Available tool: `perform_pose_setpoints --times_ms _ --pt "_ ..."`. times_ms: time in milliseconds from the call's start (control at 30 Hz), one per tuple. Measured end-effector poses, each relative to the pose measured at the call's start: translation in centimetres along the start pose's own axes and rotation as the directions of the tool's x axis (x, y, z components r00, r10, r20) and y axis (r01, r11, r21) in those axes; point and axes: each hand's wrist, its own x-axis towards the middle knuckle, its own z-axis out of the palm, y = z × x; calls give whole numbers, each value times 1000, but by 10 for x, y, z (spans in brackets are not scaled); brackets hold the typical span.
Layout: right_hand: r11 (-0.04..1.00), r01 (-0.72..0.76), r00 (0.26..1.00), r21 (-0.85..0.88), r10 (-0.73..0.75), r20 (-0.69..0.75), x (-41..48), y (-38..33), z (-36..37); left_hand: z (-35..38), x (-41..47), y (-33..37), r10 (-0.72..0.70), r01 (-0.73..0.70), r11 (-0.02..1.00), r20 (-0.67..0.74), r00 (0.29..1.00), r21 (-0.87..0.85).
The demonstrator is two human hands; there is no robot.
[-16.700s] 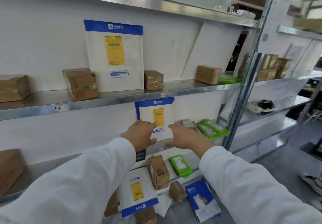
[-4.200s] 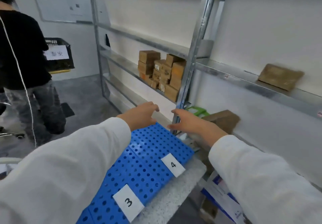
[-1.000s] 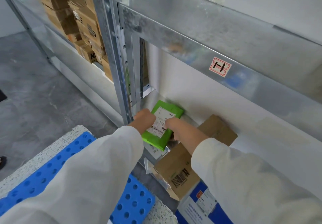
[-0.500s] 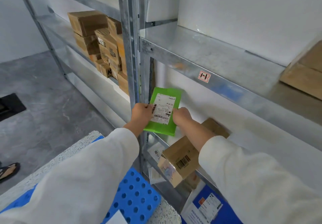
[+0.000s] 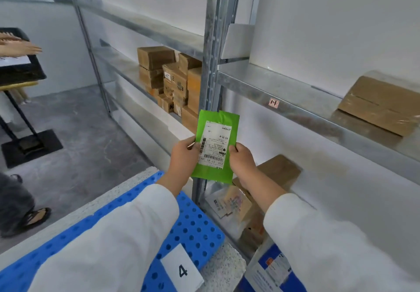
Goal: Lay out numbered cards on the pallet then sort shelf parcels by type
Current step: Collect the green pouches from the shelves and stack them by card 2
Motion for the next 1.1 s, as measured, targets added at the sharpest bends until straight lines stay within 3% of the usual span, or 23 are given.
perform_pose_setpoints --times_ms 200,300,400,567,767,1100 --pt "978 211 977 8 -211 40 -88 13 4 -47 -94 -9 -70 61 978 -39 997 -201" --pt "968 248 967 43 -250 51 -132 39 12 -64 -150 -22 -50 26 972 -100 994 -234" --pt "959 238 953 155 -261 152 -174 53 17 -78 -204 -33 -58 7 965 -189 980 -262" --pt "938 293 895 184 -337 291 -226 67 41 -99 -291 -45 -135 9 949 -377 916 -316" --pt "920 283 817 271 -379 434 -294 62 75 -146 -360 -57 -139 8 970 -529 837 -242" --pt "914 285 695 290 -405 594 -362 26 168 -242 -421 -91 -223 -22 943 -679 699 -332"
